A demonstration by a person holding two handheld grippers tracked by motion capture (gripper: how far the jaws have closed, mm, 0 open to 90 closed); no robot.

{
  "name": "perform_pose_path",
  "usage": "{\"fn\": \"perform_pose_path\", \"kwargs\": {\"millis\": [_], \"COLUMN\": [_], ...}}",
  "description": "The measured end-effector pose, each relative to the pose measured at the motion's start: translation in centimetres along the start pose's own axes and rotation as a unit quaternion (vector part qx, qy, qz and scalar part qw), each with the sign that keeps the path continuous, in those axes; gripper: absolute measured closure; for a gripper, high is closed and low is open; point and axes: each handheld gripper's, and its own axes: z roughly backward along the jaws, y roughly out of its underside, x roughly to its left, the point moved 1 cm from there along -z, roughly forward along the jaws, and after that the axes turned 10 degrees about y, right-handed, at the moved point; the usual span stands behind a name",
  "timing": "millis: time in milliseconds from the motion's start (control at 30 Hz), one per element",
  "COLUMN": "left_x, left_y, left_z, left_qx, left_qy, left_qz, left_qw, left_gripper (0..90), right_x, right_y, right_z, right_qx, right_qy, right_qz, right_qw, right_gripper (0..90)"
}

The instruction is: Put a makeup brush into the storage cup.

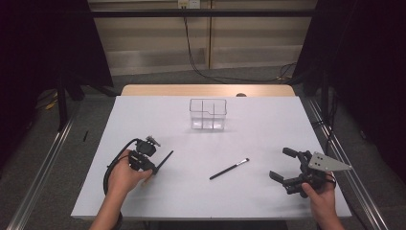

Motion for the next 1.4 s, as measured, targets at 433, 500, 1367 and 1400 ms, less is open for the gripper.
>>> {"fn": "perform_pose_path", "kwargs": {"millis": [433,500,1367,1400], "left_x": [-0.2,-0.2,-1.6,-1.7], "left_y": [-0.1,-0.2,-2.0,-2.1], "left_z": [0.0,0.1,1.8,1.8], "left_qx": [0.006,0.008,-0.026,-0.027], "left_qy": [-0.008,-0.008,0.039,0.044], "left_qz": [-0.006,-0.006,-0.030,-0.031], "left_qw": [0.9999,0.9999,0.9985,0.9982], "left_gripper": [83.7,83.7,83.7,83.7], "right_x": [-0.1,-0.1,-0.1,-0.1], "right_y": [0.0,0.0,0.1,0.1], "right_z": [0.1,0.1,0.0,0.0], "right_qx": [0.000,0.000,0.005,0.004], "right_qy": [0.001,0.001,-0.001,-0.001], "right_qz": [0.000,0.001,-0.001,-0.002], "right_qw": [1.0000,1.0000,1.0000,1.0000], "right_gripper": [0.0,0.0,0.0,0.0]}}
